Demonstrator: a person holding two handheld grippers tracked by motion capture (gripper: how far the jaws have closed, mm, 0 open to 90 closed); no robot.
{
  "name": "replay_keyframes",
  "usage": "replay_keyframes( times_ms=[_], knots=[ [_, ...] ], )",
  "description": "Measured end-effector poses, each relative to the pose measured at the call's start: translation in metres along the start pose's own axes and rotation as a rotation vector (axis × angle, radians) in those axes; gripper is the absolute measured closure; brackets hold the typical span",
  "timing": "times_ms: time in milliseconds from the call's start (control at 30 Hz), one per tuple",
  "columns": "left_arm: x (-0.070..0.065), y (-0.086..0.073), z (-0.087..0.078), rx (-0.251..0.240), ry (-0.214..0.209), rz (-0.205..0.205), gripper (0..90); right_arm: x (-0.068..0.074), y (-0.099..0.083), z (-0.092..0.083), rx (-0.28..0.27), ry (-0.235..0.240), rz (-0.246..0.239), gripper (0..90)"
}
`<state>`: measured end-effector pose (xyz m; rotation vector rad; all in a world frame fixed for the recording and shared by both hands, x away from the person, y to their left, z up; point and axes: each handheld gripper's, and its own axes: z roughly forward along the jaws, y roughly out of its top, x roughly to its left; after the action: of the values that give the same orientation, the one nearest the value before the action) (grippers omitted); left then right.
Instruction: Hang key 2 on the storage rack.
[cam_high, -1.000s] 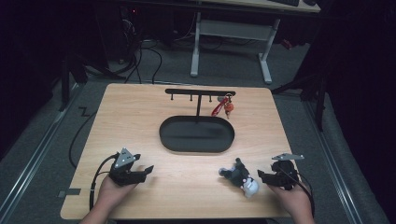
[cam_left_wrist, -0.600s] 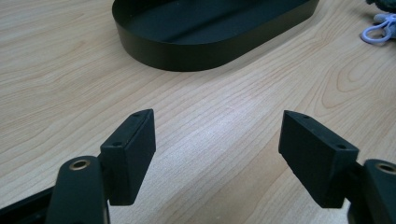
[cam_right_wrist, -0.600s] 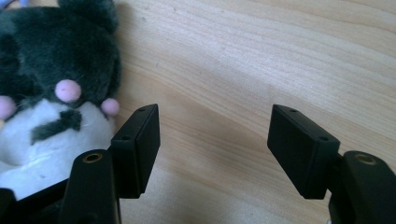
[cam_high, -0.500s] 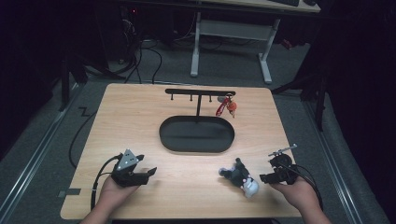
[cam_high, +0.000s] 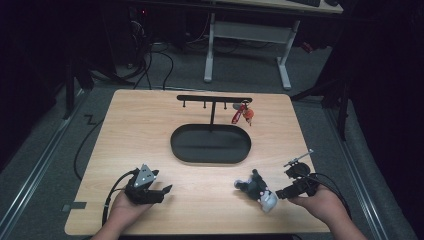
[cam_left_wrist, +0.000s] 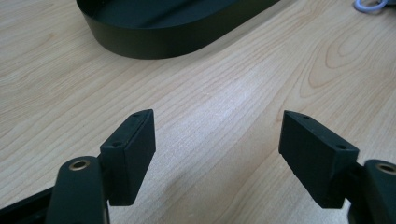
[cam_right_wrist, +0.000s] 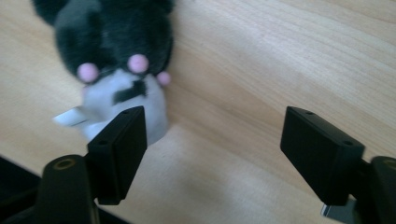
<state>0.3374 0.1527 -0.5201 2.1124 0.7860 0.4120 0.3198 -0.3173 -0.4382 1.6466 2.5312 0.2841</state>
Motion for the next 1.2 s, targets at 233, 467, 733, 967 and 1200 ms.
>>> replay_keyframes(
  times_ms=[233,467,733,967,1200],
  knots=[
    [-0.001,0.002,0.0,0.0,-0.005,0.023,27.6,0.021,0.006,-0.018,-0.011,-0.006,-0.046,18.1],
    [-0.002,0.003,0.002,0.001,-0.009,0.035,27.6,0.043,0.015,-0.01,0.007,0.03,-0.103,17.6],
    [-0.002,0.004,0.005,0.013,-0.016,0.05,27.6,0.049,0.015,0.028,0.084,0.031,-0.102,18.1],
    [-0.003,0.003,0.004,0.009,-0.019,0.042,27.5,0.047,0.018,0.05,0.118,0.029,-0.127,21.7],
    [-0.001,0.001,0.004,0.012,-0.013,0.033,27.4,0.053,0.024,0.056,0.126,0.022,-0.155,35.4]
  ],
)
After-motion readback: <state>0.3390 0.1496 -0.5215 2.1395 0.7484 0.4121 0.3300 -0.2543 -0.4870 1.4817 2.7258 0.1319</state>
